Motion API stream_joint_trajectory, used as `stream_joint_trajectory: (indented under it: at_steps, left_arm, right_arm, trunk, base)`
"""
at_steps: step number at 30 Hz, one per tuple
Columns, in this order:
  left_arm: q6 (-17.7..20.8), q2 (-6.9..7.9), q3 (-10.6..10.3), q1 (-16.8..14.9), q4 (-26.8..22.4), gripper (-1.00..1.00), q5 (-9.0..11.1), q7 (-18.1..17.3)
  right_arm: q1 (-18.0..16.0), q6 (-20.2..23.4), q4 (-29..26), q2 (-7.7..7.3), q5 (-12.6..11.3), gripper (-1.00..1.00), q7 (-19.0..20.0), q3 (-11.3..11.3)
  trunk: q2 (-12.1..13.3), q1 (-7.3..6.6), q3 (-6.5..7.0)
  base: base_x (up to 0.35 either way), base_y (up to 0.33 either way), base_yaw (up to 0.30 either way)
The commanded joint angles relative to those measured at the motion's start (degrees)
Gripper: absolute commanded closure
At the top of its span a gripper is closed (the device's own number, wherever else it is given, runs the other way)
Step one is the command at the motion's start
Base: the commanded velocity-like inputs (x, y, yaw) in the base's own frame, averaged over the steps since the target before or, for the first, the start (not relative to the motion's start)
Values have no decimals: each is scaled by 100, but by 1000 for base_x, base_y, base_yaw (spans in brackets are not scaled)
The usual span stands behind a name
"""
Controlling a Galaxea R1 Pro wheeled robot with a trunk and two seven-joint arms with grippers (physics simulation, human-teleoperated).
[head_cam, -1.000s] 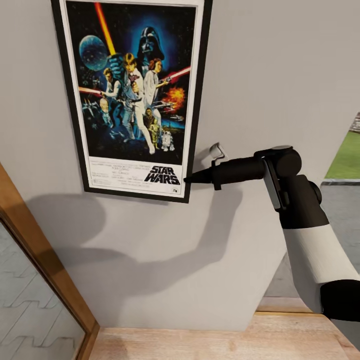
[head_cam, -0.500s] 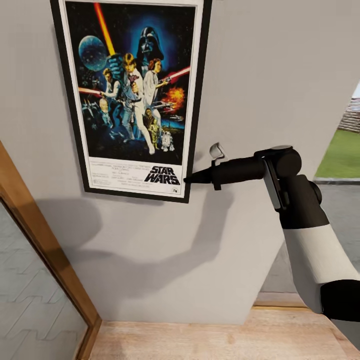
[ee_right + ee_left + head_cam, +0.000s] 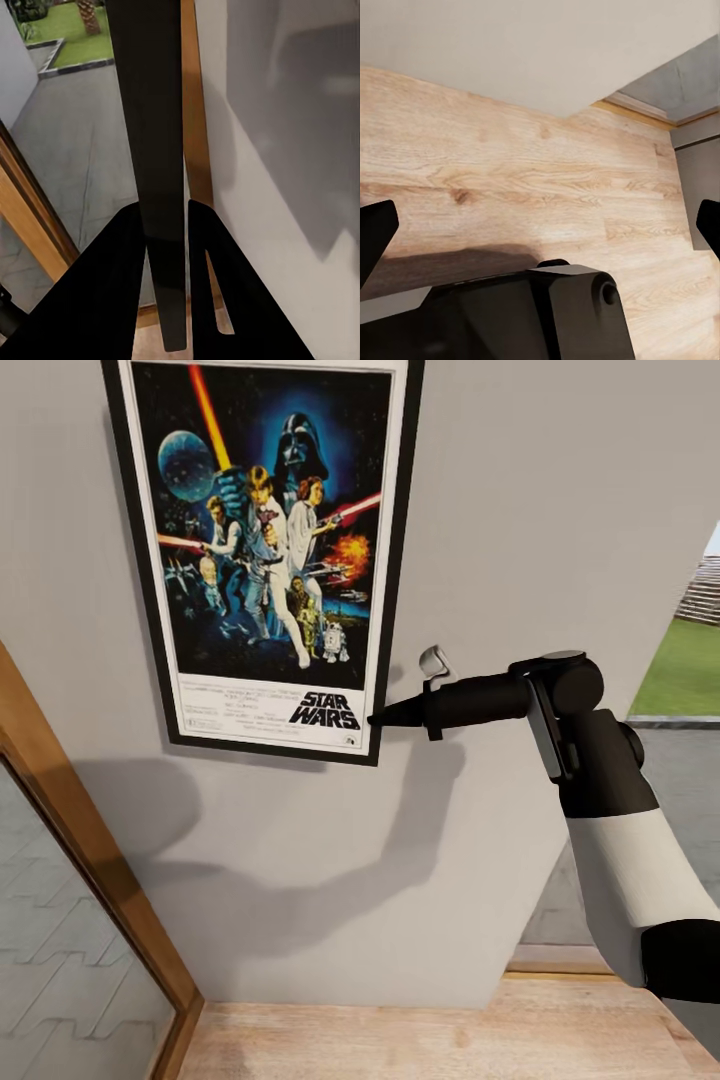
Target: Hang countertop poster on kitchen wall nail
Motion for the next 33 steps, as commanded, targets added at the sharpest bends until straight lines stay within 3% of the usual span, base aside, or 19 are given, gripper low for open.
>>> stream_joint_trajectory:
  at_steps: [1,16,33]
  left_arm:
    - [-26,1,-47,-4,1,-100,45,-12]
    - [-26,1,-41,-4,1,-100,45,-12]
    - [-26,1,-48,-4,1,-100,45,-12]
  right_arm:
    - [-8,61,0,-3,8,100,21,3]
    - [-76,68,7,9,14,100,21,-12]
    - [-205,79,67,135,14,100,13,-12]
  trunk:
    - [-13,4,-13]
    - [-13,4,-13]
    - [-13,4,-13]
  base:
    - [0,0,0]
    - [0,0,0]
    - [0,0,0]
